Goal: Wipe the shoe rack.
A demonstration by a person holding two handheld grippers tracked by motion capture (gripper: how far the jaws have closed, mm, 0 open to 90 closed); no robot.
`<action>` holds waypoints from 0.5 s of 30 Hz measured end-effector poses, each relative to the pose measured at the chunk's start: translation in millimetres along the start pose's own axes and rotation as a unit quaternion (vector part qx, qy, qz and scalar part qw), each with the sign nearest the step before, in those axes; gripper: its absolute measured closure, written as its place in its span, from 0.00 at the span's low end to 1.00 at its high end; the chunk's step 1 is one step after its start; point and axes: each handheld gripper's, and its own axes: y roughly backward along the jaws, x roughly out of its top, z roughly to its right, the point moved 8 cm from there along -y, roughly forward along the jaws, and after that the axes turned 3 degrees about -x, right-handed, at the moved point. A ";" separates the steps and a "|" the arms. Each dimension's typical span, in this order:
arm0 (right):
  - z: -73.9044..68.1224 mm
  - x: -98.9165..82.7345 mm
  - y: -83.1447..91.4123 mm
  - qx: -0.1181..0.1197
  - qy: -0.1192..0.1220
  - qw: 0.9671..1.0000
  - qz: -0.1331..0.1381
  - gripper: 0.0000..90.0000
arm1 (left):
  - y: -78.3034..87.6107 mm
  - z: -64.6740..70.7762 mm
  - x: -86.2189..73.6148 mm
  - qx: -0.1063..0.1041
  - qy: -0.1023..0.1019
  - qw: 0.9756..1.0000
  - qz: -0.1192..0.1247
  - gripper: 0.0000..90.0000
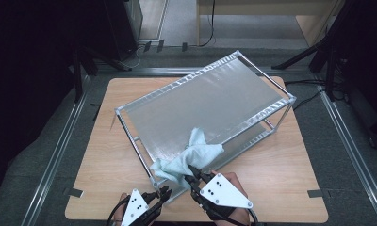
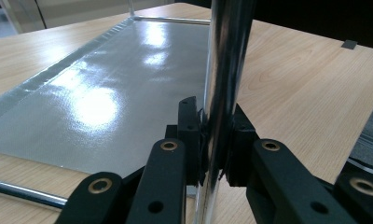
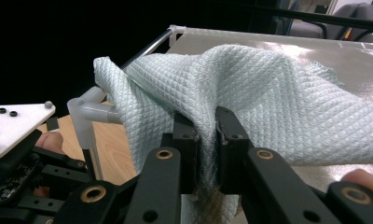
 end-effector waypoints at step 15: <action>115.3 -10.3 13.6 -0.114 -0.069 0.991 0.006 0.91 | 0.3 -0.1 -0.5 -0.002 -0.004 1.000 -0.001 0.90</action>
